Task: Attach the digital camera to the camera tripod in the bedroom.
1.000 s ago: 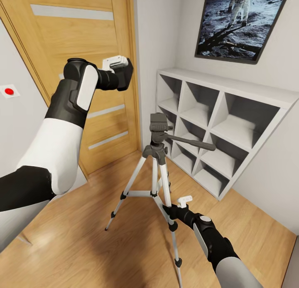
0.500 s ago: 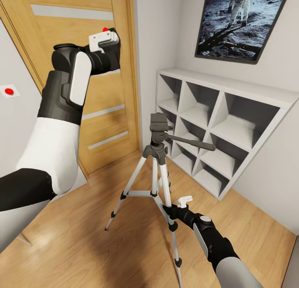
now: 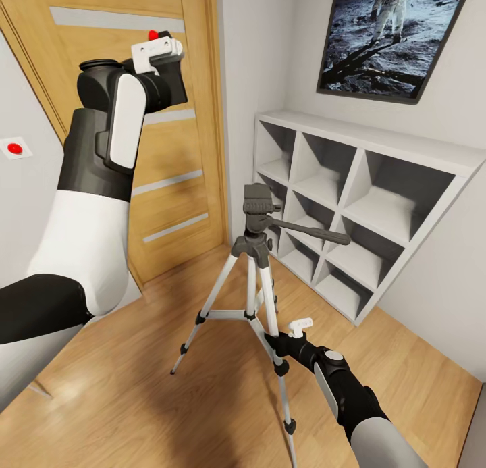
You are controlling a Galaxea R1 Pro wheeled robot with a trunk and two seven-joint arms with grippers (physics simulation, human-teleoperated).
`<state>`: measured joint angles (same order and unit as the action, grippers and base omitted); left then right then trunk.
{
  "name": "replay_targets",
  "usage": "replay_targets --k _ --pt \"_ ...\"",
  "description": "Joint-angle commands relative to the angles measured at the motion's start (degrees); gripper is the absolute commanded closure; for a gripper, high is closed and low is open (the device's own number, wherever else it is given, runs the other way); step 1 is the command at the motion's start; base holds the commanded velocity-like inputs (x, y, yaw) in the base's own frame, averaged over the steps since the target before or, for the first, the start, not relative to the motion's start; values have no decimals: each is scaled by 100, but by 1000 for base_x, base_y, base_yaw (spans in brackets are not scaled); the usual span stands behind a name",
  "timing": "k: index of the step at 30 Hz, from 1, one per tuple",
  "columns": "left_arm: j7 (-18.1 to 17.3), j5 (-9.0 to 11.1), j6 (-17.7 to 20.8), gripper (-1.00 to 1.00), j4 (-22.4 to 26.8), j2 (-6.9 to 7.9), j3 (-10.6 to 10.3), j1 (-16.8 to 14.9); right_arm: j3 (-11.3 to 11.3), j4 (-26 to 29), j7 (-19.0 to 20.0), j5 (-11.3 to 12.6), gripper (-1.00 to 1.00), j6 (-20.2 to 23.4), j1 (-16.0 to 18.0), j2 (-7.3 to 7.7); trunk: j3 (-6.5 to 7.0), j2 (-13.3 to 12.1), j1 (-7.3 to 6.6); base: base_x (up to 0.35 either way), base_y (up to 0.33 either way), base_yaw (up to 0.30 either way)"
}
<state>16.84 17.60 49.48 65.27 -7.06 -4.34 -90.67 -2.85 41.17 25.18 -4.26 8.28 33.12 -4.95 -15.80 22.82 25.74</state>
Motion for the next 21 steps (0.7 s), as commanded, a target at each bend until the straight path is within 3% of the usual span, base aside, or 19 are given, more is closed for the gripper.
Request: replay_targets --k 1,7,11,21 --pt "65 41 23 100 17 9 -25 -1 -40 2 48 -119 100 33 1 -6 -11 10 4 0 0 0" --pt "87 -172 33 100 85 63 -310 31 -40 4 48 -119 100 33 1 -6 -11 10 4 0 0 0" --pt "62 -441 36 100 66 77 -416 39 -40 5 48 -119 100 33 1 0 -11 10 4 0 0 0" --pt "32 -556 43 100 80 130 -454 41 -40 5 48 -119 100 33 1 2 -11 10 4 0 0 0"
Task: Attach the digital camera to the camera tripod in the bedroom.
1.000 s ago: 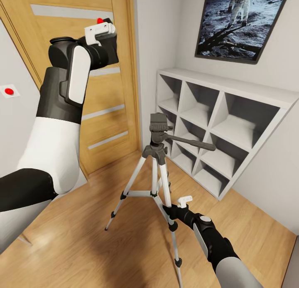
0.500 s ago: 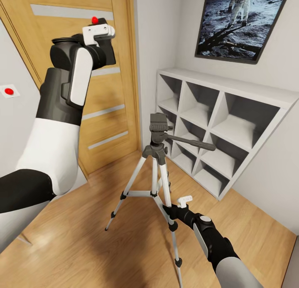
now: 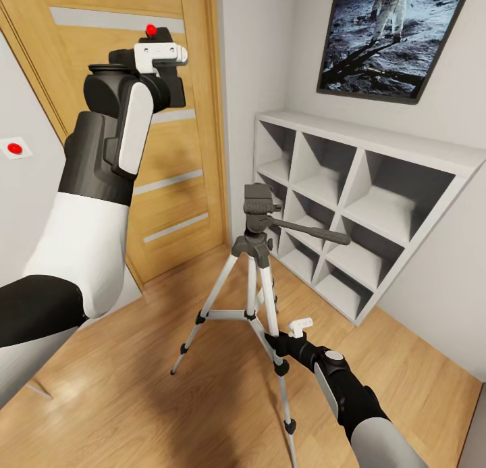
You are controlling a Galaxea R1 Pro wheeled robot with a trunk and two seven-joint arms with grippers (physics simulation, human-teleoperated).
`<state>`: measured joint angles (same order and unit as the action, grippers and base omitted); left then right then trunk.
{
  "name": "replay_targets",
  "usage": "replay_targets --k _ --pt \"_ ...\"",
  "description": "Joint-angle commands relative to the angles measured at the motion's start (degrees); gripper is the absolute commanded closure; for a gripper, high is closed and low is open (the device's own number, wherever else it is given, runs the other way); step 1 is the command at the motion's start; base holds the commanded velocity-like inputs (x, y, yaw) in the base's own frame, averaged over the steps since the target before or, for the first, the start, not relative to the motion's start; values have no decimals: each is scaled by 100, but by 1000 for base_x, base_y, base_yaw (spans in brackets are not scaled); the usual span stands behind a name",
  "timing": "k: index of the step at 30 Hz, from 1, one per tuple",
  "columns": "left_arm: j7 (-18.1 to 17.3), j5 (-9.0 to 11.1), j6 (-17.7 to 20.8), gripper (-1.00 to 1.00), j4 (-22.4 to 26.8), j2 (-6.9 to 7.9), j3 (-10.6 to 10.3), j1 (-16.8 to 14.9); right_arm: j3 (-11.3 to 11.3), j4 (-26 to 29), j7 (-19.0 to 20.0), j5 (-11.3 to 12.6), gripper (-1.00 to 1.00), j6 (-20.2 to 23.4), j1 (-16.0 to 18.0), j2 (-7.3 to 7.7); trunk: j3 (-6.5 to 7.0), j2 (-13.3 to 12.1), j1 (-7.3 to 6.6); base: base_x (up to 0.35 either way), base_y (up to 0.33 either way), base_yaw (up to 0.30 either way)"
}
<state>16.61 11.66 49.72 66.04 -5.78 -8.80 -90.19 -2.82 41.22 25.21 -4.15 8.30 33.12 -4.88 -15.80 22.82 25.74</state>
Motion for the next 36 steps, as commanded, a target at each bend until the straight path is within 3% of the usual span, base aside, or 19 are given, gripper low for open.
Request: replay_targets --k 1,3,7,8,9,13,15,16,18,23,26,30,32,33,36 --pt "36 54 23 100 -14 7 -8 -7 -44 0 45 -130 100 31 1 -5 -11 10 4 0 0 0" --pt "-47 87 22 100 -28 10 -8 -7 -44 0 45 -130 100 31 1 -5 -11 10 4 0 0 0" --pt "-802 143 22 100 -51 23 -15 -7 -44 4 45 -130 100 31 1 -4 -11 10 4 0 0 0" --pt "-1297 143 16 100 -50 38 -19 -7 -44 6 45 -130 100 31 1 -4 -11 10 4 0 0 0" --pt "-2602 81 -10 100 -37 72 -36 -7 -44 8 45 -130 100 31 1 -4 -11 10 4 0 0 0" --pt "-3790 -175 -22 100 -28 154 -53 -7 -44 9 45 -130 100 31 1 -4 -11 10 4 0 0 0" --pt "-4147 -284 -26 100 -16 217 -76 -7 -44 9 45 -130 100 31 1 -4 -11 10 4 0 0 0" --pt "-4534 -379 -31 100 -8 314 -115 -7 -44 9 45 -130 100 31 1 -4 -11 10 4 0 0 0" --pt "-5619 -508 -51 100 1 645 -236 -7 -44 9 45 -130 100 31 1 0 -11 10 4 0 0 0" --pt "-7125 -559 -267 100 -13 1196 -305 -7 -44 9 45 -130 100 31 1 -1 -11 10 4 0 0 0" --pt "-7669 -565 -473 100 -11 1440 -321 -7 -44 9 45 -130 100 31 1 -1 -11 10 4 0 0 0" --pt "-8096 -573 -610 100 10 1688 -368 -7 -44 15 45 -130 100 31 1 -3 -11 10 4 0 0 0" --pt "-8179 -578 -636 100 36 1768 -399 -7 -44 16 45 -130 100 31 1 -4 -11 10 4 0 0 0" --pt "-8290 -644 -669 100 165 1935 -449 -7 -44 17 45 -130 100 31 1 -4 -11 10 4 0 0 0" --pt "-8316 -670 -688 100 212 2018 -451 -7 -44 18 45 -130 100 31 1 -4 -11 10 4 0 0 0"
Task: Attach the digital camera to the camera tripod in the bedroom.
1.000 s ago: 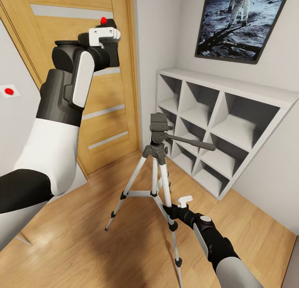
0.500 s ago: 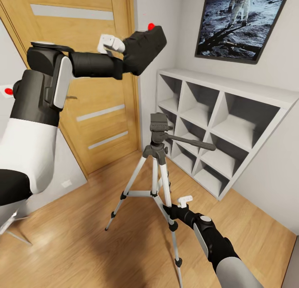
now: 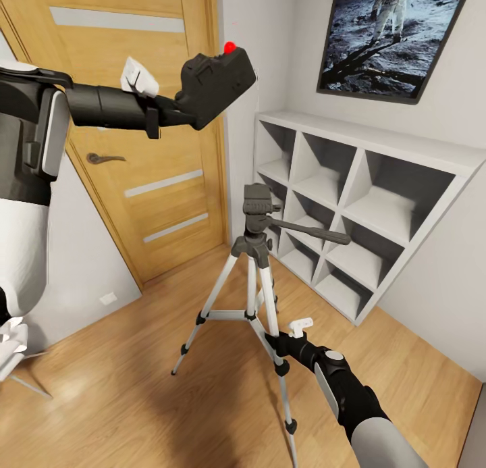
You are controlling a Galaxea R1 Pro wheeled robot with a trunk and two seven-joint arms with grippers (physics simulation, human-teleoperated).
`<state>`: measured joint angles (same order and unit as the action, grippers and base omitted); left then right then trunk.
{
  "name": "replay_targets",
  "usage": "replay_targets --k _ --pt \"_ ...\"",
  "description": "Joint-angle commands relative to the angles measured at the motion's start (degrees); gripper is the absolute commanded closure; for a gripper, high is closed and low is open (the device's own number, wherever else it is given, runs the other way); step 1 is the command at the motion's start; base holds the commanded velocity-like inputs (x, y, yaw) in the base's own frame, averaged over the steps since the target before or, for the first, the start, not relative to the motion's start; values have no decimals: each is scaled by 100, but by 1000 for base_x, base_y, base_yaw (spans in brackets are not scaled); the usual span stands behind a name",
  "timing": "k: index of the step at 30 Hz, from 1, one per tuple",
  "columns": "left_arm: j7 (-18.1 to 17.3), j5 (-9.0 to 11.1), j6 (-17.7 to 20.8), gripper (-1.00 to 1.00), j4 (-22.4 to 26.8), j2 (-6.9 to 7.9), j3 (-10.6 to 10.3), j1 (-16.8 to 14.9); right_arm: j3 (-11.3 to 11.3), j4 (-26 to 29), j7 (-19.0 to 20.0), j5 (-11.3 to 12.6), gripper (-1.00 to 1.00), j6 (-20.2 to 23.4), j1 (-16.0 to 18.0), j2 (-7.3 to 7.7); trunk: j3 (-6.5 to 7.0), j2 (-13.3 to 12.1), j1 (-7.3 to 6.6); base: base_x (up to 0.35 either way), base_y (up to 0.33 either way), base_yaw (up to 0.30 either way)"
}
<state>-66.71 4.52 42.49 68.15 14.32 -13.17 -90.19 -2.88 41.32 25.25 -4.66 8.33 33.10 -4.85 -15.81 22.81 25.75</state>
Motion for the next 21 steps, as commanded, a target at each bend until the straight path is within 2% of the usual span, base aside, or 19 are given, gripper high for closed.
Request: replay_targets --k 1,11,14,16,20,21 --pt "12 41 37 100 33 58 -12 -7 -37 8 42 -79 100 28 3 -7 -11 11 4 0 0 0" --pt "4 10 43 100 72 268 -27 -7 -37 8 42 -79 100 28 3 -7 -11 11 4 0 0 0" --pt "-7 15 38 100 104 265 -32 -7 -37 8 42 -79 100 28 3 -7 -11 11 4 0 0 0" --pt "5 25 69 100 67 212 -85 -7 -37 8 42 -79 100 28 3 -7 -11 11 4 0 0 0" --pt "-90 51 60 100 -341 209 -207 -7 -37 10 42 -79 100 28 3 -7 -11 11 4 0 0 0" --pt "-220 50 50 100 -560 215 -221 -7 -37 12 42 -79 100 28 3 -7 -11 11 4 0 0 0"
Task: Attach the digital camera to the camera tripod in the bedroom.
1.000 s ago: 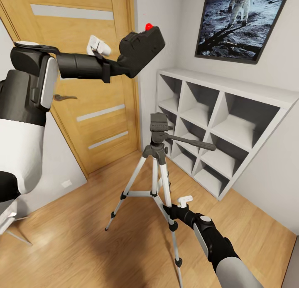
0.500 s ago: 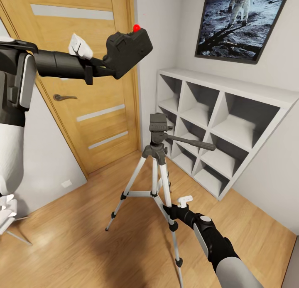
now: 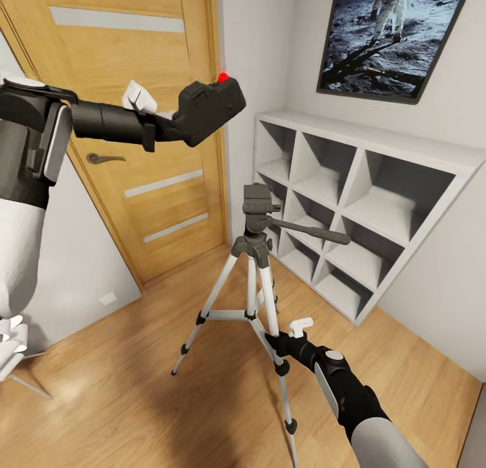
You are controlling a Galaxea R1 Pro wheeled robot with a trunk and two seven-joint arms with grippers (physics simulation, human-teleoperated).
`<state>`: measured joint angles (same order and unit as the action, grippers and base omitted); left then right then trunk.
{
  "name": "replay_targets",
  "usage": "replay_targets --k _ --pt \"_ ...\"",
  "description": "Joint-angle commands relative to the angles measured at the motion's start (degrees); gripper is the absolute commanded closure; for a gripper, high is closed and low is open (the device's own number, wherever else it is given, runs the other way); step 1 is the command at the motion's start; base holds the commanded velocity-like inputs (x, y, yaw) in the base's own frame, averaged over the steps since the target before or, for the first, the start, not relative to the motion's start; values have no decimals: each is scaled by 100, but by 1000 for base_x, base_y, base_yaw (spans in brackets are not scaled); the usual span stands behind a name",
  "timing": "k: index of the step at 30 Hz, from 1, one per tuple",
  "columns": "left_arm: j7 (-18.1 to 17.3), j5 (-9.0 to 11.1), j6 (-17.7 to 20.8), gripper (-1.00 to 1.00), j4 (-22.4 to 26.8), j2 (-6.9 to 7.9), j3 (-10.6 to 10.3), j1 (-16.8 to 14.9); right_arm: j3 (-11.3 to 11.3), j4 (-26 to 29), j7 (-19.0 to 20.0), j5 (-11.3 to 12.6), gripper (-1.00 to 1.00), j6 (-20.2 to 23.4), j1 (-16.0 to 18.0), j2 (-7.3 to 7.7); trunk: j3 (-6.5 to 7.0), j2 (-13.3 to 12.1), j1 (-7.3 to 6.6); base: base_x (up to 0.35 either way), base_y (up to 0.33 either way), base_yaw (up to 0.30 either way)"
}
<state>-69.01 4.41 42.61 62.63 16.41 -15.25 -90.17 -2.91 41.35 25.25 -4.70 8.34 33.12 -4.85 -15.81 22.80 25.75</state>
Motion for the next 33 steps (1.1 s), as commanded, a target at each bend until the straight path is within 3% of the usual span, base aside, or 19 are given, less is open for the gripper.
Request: replay_targets --k 1,4,6,15,24,33 --pt "-78 54 30 100 -123 9 -19 -9 -34 9 41 -75 100 27 1 -8 -11 12 4 0 0 0" --pt "-758 16 -321 100 -762 19 -23 -9 -34 12 35 -75 100 27 1 -8 -11 12 4 0 0 0" --pt "-951 10 -514 100 -934 29 -23 -9 -34 13 34 -75 100 27 1 -8 -11 12 4 0 0 0" --pt "-1674 -10 -720 100 -1014 72 -22 -9 -26 18 -48 -75 100 27 1 -13 -11 12 4 0 0 0" --pt "-1848 48 -731 100 -730 129 -18 -10 -26 20 -63 -75 100 27 1 -16 -11 12 4 0 0 0" --pt "-1863 70 -728 100 -597 -12 -35 -9 -26 27 -64 -75 100 27 1 -16 -11 12 4 0 0 0"
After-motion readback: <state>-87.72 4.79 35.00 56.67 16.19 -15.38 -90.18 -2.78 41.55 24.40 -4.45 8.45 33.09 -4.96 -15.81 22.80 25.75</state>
